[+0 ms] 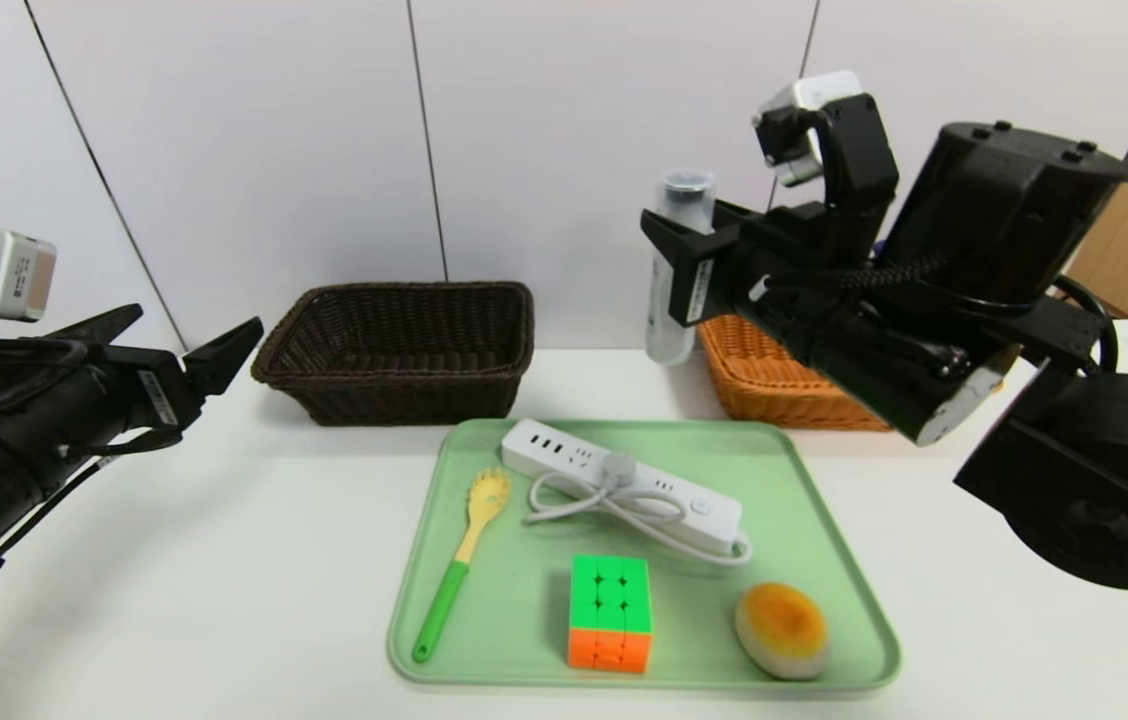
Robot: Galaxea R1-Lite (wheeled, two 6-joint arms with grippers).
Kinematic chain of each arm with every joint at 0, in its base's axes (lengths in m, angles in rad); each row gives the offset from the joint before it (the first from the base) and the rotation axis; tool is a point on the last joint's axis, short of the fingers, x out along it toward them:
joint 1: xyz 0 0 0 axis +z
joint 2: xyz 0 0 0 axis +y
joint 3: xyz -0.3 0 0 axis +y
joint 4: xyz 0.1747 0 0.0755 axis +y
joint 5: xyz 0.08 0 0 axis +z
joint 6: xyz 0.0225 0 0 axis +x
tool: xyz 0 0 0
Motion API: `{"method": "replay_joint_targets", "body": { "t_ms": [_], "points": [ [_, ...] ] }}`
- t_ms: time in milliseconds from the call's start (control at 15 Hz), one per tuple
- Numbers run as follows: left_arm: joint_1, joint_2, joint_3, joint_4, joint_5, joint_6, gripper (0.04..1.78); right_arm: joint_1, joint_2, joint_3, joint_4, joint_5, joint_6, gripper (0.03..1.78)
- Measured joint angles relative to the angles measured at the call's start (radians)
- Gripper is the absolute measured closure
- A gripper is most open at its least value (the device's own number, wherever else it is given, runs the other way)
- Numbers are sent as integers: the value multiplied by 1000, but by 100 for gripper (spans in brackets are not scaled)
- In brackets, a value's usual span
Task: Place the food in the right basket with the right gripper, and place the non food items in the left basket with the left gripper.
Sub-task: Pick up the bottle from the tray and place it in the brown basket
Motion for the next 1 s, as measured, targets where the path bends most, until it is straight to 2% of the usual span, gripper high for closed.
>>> {"method": "replay_joint_targets", "body": {
  "t_ms": [200,733,867,1000],
  "points": [
    [0,-18,-16,1,-3,-1,13,51,84,-191,99,14,0,116],
    [0,-9,-30,1,-6,-16,13,111,471,-792,198,18,-2,116],
    [-8,-6,-28,1,-6,-19,13,121,554,-865,211,36,-1,116],
    [-22,-2,-22,1,-5,-23,13,129,617,-885,208,51,-1,116]
  ]
}}
